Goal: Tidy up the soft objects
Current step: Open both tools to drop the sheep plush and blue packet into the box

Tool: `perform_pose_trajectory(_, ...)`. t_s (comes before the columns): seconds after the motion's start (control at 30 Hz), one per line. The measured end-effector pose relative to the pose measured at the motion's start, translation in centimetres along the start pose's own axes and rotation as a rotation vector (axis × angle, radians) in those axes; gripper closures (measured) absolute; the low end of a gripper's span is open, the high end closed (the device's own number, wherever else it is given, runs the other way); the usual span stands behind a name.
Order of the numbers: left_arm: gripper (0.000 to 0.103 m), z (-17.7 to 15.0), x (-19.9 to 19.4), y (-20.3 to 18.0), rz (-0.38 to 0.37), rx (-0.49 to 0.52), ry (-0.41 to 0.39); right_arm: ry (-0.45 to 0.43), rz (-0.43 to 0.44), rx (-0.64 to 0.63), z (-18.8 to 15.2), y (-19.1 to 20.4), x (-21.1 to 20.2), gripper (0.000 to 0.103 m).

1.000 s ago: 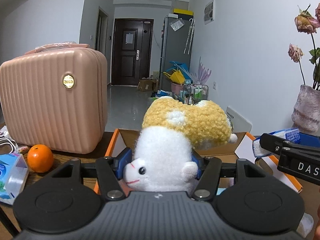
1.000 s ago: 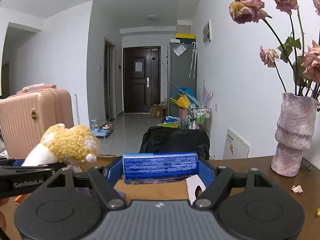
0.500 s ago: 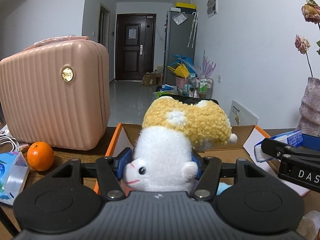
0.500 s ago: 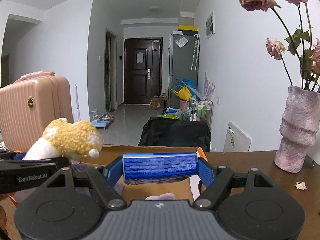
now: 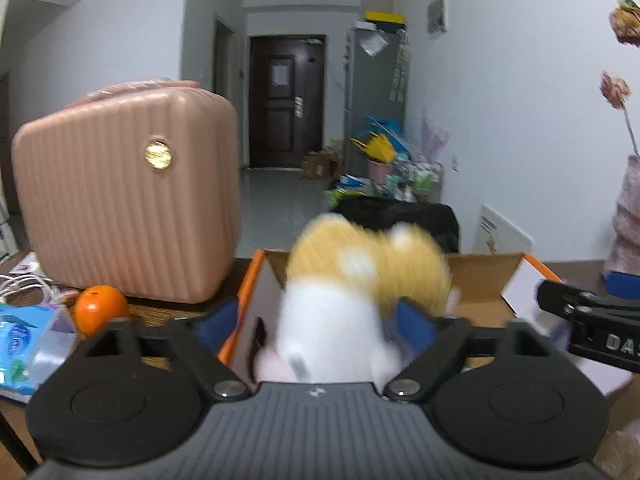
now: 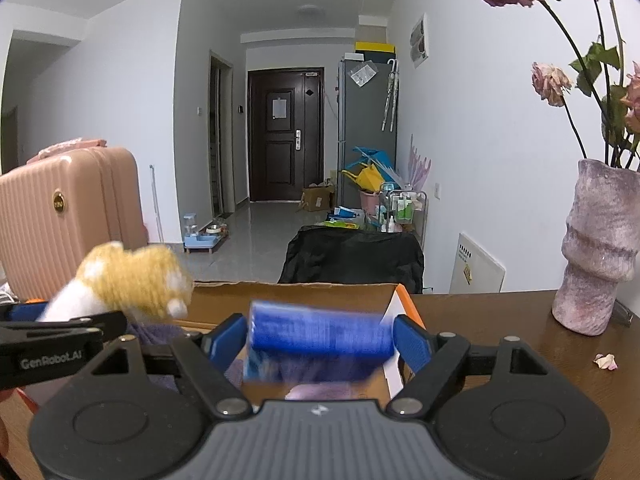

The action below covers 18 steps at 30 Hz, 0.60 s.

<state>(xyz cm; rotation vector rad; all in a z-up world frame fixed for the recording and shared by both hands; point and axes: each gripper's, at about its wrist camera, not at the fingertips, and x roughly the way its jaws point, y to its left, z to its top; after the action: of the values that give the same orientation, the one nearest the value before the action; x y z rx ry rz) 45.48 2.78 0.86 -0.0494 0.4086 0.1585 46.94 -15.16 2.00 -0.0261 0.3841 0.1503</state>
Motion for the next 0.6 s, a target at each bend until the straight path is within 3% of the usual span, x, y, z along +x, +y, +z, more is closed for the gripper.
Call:
perform_pose_trajectory(0.1, 0.0, 0.1, -0.3, 0.4, 0.017, -0.014, -0.012, -0.01, -0.005, 0.014, 0.2, -0.4, -0.1, 0.01)
perform_pose_trajectory(0.23, 0.0, 0.2, 0.1, 0.8, 0.03, -0.036, 0.0, -0.01, -0.003, 0.038, 0.3, -0.8, -0.1, 0.0)
perform_pose_trajectory(0.6, 0.0, 0.2, 0.1, 1.1, 0.016, -0.032, -0.002, -0.036, -0.017, 0.04, 0.3, -0.9, -0.8, 0.0)
